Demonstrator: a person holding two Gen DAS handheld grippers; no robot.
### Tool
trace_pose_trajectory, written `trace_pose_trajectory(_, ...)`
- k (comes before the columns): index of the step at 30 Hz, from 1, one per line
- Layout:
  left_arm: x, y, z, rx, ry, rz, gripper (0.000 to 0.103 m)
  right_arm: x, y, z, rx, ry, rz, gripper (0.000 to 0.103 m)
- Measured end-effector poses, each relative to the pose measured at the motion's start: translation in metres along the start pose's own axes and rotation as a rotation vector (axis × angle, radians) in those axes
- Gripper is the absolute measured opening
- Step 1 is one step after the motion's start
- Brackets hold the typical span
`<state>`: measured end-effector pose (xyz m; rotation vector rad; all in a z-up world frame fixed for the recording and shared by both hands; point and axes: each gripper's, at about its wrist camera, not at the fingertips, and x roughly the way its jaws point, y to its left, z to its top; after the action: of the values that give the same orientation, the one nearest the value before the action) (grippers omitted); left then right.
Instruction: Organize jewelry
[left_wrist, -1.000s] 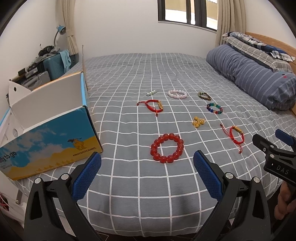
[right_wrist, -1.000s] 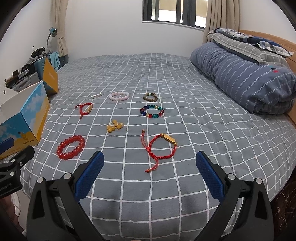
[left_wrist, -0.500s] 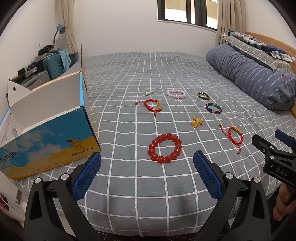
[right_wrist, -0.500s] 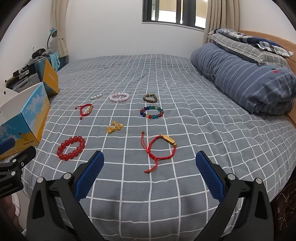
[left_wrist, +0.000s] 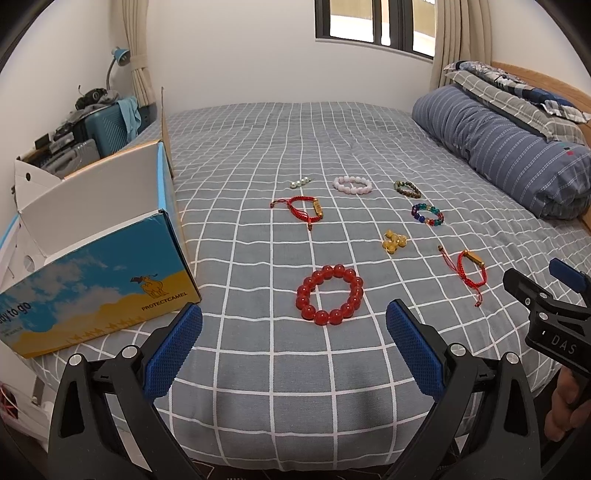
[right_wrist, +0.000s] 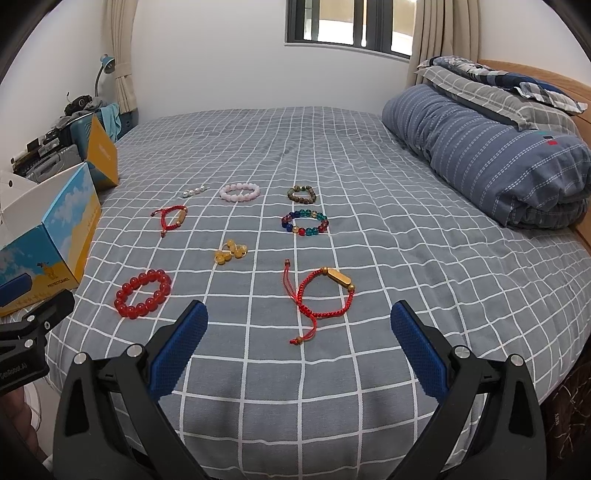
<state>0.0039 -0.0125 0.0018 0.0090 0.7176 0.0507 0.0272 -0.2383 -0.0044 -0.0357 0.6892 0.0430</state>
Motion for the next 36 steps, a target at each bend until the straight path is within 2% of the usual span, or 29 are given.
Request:
trace_pose_trajectory(13, 0.015, -0.004, 0.019, -0.003, 0.018, -0.007, 0.097, 0.006, -0.001, 0.019, -0.002, -0.005, 0.011, 0.095)
trace_pose_trajectory(21, 0.054, -0.006, 0.052, 0.000, 0.061, -0.006, 0.097, 0.030, -0.006, 0.046, 0.012, 0.013, 0.019, 0.095)
trace_pose_trajectory(31, 0.128, -0.004, 0.104, 0.014, 0.116, 0.008, 0.097, 0.108, -0.006, 0.092, -0.026, 0.103, 0.030, 0.095)
trace_pose_trajectory(36, 0.183, -0.004, 0.120, 0.020, 0.200, 0.007, 0.097, 0.161, -0.015, 0.107, -0.018, 0.185, 0.022, 0.095)
